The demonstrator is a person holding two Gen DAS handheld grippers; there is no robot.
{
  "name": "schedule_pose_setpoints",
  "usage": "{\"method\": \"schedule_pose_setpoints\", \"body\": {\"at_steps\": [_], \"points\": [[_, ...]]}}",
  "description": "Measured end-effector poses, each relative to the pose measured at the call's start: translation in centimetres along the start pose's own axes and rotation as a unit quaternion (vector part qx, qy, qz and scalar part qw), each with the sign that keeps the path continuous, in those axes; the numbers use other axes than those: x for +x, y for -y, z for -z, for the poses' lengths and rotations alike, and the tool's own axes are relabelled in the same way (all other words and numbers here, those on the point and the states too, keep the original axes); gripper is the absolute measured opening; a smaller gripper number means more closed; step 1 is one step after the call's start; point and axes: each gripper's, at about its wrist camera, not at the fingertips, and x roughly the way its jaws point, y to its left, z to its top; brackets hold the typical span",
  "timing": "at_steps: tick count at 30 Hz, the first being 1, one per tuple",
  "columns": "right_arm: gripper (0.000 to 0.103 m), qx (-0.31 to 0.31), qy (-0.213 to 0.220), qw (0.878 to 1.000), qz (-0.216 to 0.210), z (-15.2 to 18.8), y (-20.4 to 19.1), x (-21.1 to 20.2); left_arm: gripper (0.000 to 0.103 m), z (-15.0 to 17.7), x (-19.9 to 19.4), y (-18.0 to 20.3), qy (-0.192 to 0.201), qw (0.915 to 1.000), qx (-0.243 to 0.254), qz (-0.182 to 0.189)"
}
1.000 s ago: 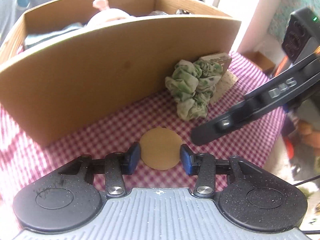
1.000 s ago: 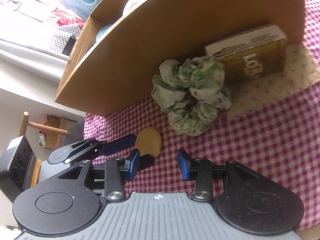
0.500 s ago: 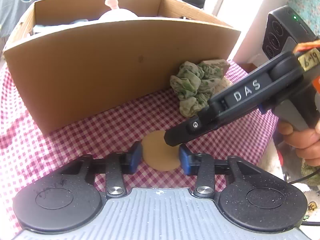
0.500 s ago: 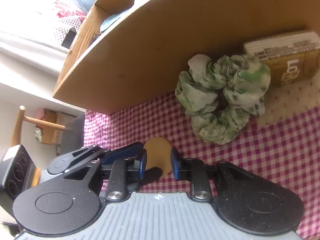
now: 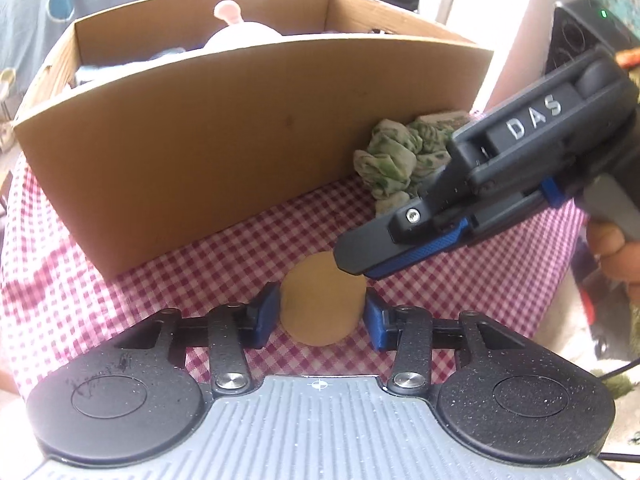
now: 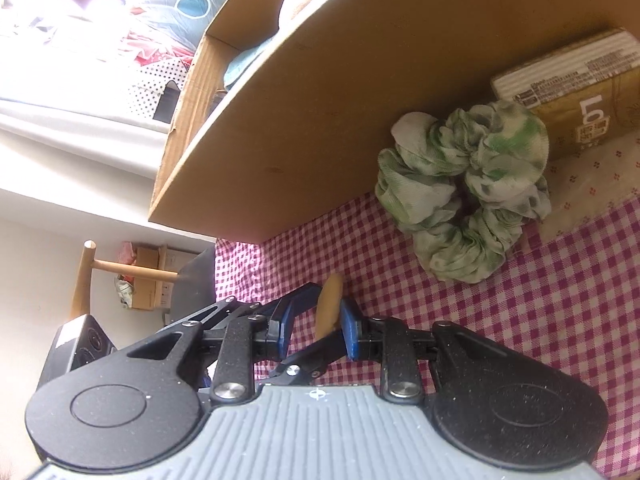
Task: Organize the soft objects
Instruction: 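Grasp the tan round sponge edge with the right gripper, then carry the sponge into the box and open the right gripper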
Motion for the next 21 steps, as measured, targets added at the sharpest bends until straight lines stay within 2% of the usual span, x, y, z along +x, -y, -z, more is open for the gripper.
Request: {"method": "schedule_pose_setpoints", "body": {"at_steps": [10, 21], "points": [[0.028, 0.0, -0.009, 1.0, 0.028, 0.1, 0.4, 0.5, 0.044, 0.1, -0.1, 0.5, 0.001, 0.9999, 0.01, -0.009], [0.011, -0.044, -0.005, 0.998, 0.044, 0.2, -1.0, 1.8, 0.044, 0.1, 0.5, 1.6, -0.001, 0.9997, 0.021, -0.013]]}}
